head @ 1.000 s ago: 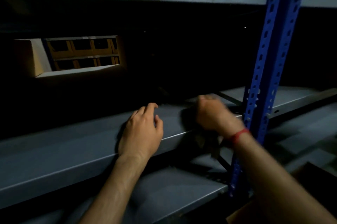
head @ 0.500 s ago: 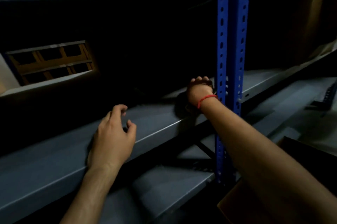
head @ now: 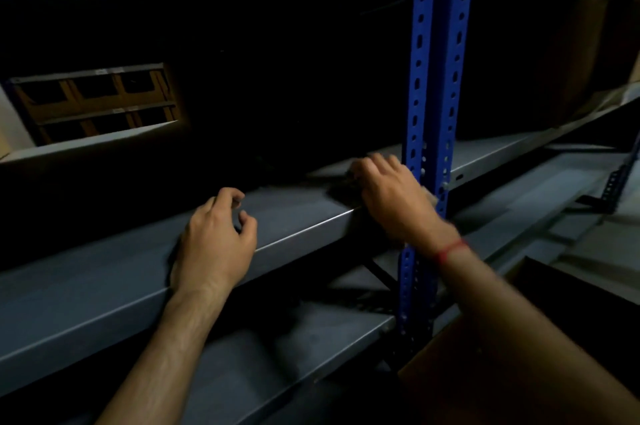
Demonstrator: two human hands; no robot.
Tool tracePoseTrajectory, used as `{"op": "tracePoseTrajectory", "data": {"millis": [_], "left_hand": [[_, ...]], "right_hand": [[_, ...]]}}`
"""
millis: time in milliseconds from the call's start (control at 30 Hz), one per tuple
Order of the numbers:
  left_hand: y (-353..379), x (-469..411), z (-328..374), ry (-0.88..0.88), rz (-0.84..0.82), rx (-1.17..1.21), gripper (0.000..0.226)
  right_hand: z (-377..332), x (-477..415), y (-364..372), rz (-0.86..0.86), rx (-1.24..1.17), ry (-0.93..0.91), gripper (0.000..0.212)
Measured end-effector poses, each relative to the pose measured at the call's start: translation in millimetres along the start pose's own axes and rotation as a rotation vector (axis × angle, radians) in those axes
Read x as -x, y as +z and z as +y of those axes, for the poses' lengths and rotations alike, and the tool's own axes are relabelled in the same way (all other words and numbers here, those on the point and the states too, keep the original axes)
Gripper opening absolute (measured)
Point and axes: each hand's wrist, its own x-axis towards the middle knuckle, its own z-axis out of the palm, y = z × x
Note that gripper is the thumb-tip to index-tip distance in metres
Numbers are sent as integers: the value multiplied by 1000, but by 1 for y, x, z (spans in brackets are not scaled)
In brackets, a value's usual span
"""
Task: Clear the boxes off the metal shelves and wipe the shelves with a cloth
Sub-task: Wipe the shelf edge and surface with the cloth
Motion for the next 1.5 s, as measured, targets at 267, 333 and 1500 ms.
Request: {"op": "tracePoseTrajectory", "data": {"millis": [267,333,1500], "left_hand": [[1,0,1,-15,-11,-24,24],[1,-1,0,-11,-20,-32,24],[-10,-4,-11,-71,-130,381,21]], "right_hand": [[-65,94,60,277,-208,-288,32],[-32,71,48,354,-122,-177,39],[-16,-24,7,-123,-28,234,27]]}}
